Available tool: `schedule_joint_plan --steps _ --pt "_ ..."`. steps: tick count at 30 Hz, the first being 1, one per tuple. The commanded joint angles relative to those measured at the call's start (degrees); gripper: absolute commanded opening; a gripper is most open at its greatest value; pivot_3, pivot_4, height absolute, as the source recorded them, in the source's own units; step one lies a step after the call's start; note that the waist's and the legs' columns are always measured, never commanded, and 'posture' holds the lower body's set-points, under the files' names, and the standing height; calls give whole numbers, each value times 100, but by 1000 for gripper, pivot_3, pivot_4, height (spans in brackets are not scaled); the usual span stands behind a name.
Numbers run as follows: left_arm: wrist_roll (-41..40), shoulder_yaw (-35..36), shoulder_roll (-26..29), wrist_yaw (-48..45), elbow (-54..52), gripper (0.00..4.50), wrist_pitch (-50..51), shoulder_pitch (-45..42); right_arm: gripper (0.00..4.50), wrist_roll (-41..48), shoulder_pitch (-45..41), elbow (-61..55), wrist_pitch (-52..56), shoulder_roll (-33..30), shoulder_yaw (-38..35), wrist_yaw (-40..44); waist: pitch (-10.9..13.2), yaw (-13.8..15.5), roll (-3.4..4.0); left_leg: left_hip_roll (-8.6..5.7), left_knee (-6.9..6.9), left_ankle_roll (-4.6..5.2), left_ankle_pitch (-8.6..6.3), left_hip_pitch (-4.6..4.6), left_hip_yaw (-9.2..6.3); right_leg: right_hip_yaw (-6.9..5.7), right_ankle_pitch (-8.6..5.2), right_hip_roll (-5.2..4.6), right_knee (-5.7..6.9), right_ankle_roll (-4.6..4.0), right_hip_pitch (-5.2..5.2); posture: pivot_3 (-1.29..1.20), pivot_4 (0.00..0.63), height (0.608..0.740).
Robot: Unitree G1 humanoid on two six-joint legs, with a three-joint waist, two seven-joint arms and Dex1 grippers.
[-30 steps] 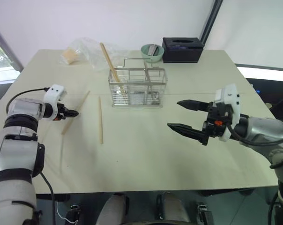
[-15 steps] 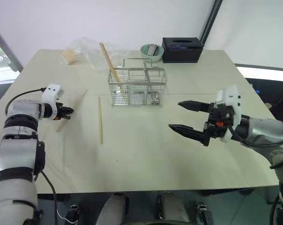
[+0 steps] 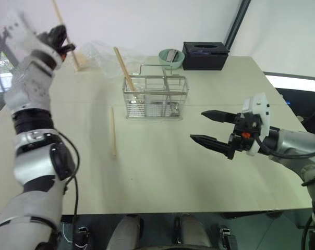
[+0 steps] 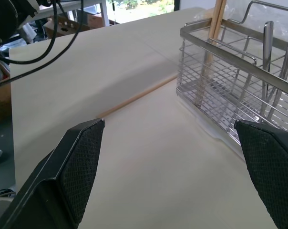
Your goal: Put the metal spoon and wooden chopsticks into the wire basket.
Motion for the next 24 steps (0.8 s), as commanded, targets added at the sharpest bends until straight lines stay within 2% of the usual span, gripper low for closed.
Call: schedule_joint_plan --steps 1,6,24 --pt "-190 -221 -330 48 -656 37 109 -135 4500 139 -115 -76 13 -17 -193 -112 -1 -16 3 2 -1 0 0 4 0 0 0 2 2 0 1 0 150 649" --pt "-162 -533 -839 -95 -721 37 42 49 4500 228 20 -188 69 -16 -341 -290 0 -9 4 4 0 -1 1 6 2 0 0 11 4 0 2 0 150 649" --pt "439 -1128 -1610 -655 31 37 -1351 613 4500 622 392 -438 129 12 -768 -983 0 11 6 -1 2 0 1 4 3 0 0 10 -4 0 7 0 150 649"
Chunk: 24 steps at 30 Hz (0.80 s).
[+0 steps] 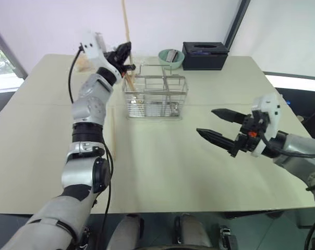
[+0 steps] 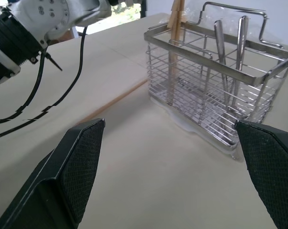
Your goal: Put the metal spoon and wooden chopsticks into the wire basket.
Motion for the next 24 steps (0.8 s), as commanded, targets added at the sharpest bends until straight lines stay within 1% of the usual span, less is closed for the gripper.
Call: schedule_joint_plan --steps 1,2,3,4,6,9,11,18,22,24 --pt "238 -267 -84 -186 -68 37 -424 79 4500 168 -47 -181 -20 -82 -248 -75 0 -6 0 0 0 0 0 0 0 0 0 0 0 0 0 0 150 649" --pt "330 -365 -96 -222 -50 37 -465 134 4500 172 -40 -174 -17 -96 -264 -87 0 -8 0 0 0 0 0 0 1 0 0 0 0 0 0 0 150 649" --pt "411 -455 -106 -262 -55 810 -527 208 4500 139 -18 -182 -24 -120 -259 -89 0 -9 0 0 0 0 0 0 1 0 0 0 0 0 0 0 150 649" --pt "432 -506 -125 -302 -87 1101 -535 271 4500 85 12 -198 -50 -145 -243 -71 0 -8 0 0 0 0 0 0 1 0 0 0 -1 0 0 0 150 649" --pt "472 -599 -153 -342 -257 1991 -576 400 4500 81 54 -214 -73 -148 -234 -68 0 -7 1 1 -1 1 0 0 1 0 0 1 -1 0 0 0 150 649" --pt "435 -602 -163 -299 -452 3536 -498 489 4500 92 44 -192 -90 -138 -220 -91 0 -4 1 1 -1 1 0 -1 0 0 0 1 -1 0 -1 0 150 649" --pt "414 -584 -156 -253 -566 4481 -445 538 4500 91 16 -158 -97 -140 -216 -88 0 -3 1 1 0 1 0 -1 0 0 0 1 -1 0 -1 0 150 649" --pt "309 -456 23 93 -1312 4481 48 685 4500 -53 -106 43 -173 -138 -72 60 0 -10 1 1 -1 1 0 0 0 0 0 2 -3 0 2 0 150 649" --pt "81 -253 559 261 -2068 4481 766 593 4500 -169 -260 182 -216 -96 78 166 2 -27 5 5 -1 1 0 0 -1 0 0 8 -2 0 -2 0 150 649" --pt "-34 -71 932 404 -2263 4481 1256 483 4500 -234 -324 243 -246 -79 158 239 3 -25 6 12 -3 1 0 4 -1 1 0 15 0 0 -2 0 150 649"
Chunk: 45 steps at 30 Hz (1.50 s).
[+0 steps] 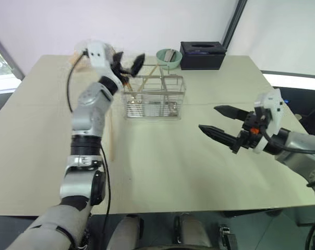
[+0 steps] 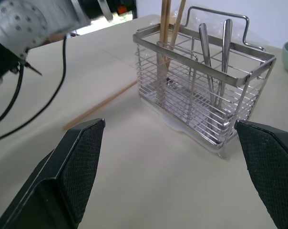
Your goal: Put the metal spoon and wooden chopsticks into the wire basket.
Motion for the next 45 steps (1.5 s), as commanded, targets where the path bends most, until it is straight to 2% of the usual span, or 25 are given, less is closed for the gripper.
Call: schedule_joint_plan --steps 1,4,7,11,14,21,27,31,45 --pt "-241 415 624 327 -552 4481 833 -340 4500 -110 -173 63 -170 0 66 141 1 10 3 3 -1 0 0 0 -2 0 0 4 0 0 -1 0 150 649" --pt "-314 624 1096 803 -782 4481 1809 -498 4500 -210 -264 168 -216 56 184 230 3 10 7 4 -1 0 0 1 -5 0 0 9 3 0 -1 0 150 649" --pt "-412 805 1271 1574 -1125 4481 3510 -612 4500 -260 -258 242 -254 118 262 290 3 36 6 1 0 0 0 5 -10 0 0 9 2 0 8 0 150 649" --pt "-464 1287 1019 2305 -1743 4481 6208 -702 4500 -343 -116 212 -305 159 411 432 3 26 4 -7 3 0 0 4 -20 0 -1 8 3 1 10 0 150 649" --pt "-329 1278 904 2510 -2082 4481 7091 -366 4500 -371 -254 278 -325 227 500 475 6 -2 8 -7 0 -1 0 2 -18 1 -4 9 5 6 7 0 150 649" --pt "-223 752 822 2846 -1607 4481 7186 -2 4500 -289 -347 385 -289 536 431 290 12 27 14 17 -6 -20 8 10 -20 7 -4 32 11 3 0 0 150 649" --pt "-163 663 662 2913 -1303 4481 7186 154 4500 -274 -168 181 -250 498 308 271 12 23 14 1 -2 -23 8 7 -13 11 -3 13 6 3 5 0 150 649" --pt "-21 654 475 2771 -869 4481 7186 95 4500 -185 -84 80 -200 473 172 193 12 31 13 -6 -3 -22 8 0 -11 10 -3 4 6 3 0 0 150 649" --pt "540 525 537 2182 1143 4481 6173 -461 4500 19 93 -271 -158 572 130 -213 9 28 17 -5 -2 -22 8 8 -9 8 -3 1 7 5 6 0 150 649"
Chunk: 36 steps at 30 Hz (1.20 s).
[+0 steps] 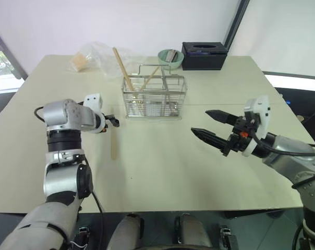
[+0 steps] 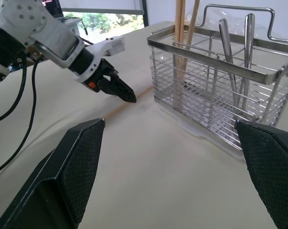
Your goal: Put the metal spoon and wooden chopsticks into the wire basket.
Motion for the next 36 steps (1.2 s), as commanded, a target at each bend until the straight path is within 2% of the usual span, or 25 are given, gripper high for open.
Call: schedule_joint_plan --steps 1,2,3,4,11,19,25,31,36 --pt "84 63 63 -155 354 4481 -250 -196 4500 146 -16 -222 -46 29 -152 -89 -2 0 3 0 0 0 0 0 0 0 0 0 0 0 0 0 150 649" --pt "102 88 75 -174 442 4481 -308 -233 4500 153 -6 -227 -54 29 -147 -100 -2 2 3 0 0 0 0 0 0 0 0 0 0 0 0 0 150 649" --pt "124 93 91 -198 521 3956 -363 -268 4500 152 -4 -224 -64 28 -137 -107 -2 1 3 0 0 0 0 0 0 -1 0 0 0 0 0 0 150 649" --pt "148 87 109 -223 584 3664 -411 -300 4500 146 -10 -211 -75 31 -121 -113 -2 -1 3 0 0 0 0 0 0 -1 0 0 0 1 0 0 150 649" --pt "237 188 140 -213 741 169 -481 -427 4500 48 -14 -206 -148 -26 -38 -18 -2 -4 3 -3 0 1 0 -4 -1 -2 1 -3 -1 1 -2 0 150 649" --pt "354 359 211 -85 691 71 -555 -387 4500 -10 2 -201 -176 -22 -15 64 -2 -9 2 -2 -5 1 0 -6 0 -2 0 -3 -1 2 -8 0 150 649" --pt "395 553 336 -66 454 71 -1382 -271 4500 -68 -39 -76 -214 -130 -63 301 -1 -13 2 0 -5 0 0 -5 0 -2 0 -2 -1 2 -9 0 150 649" --pt "182 1336 456 157 61 71 -1837 -127 4500 -42 -352 150 -140 -296 -92 474 -2 -13 1 -1 -5 0 -1 -6 5 -2 1 -7 -3 2 -9 0 150 649" --pt "73 1509 506 84 -407 71 -2265 -39 4500 -120 -346 174 -149 -299 -11 535 0 2 -5 -1 -5 0 0 -8 3 -3 1 -8 -3 2 -9 0 150 649"
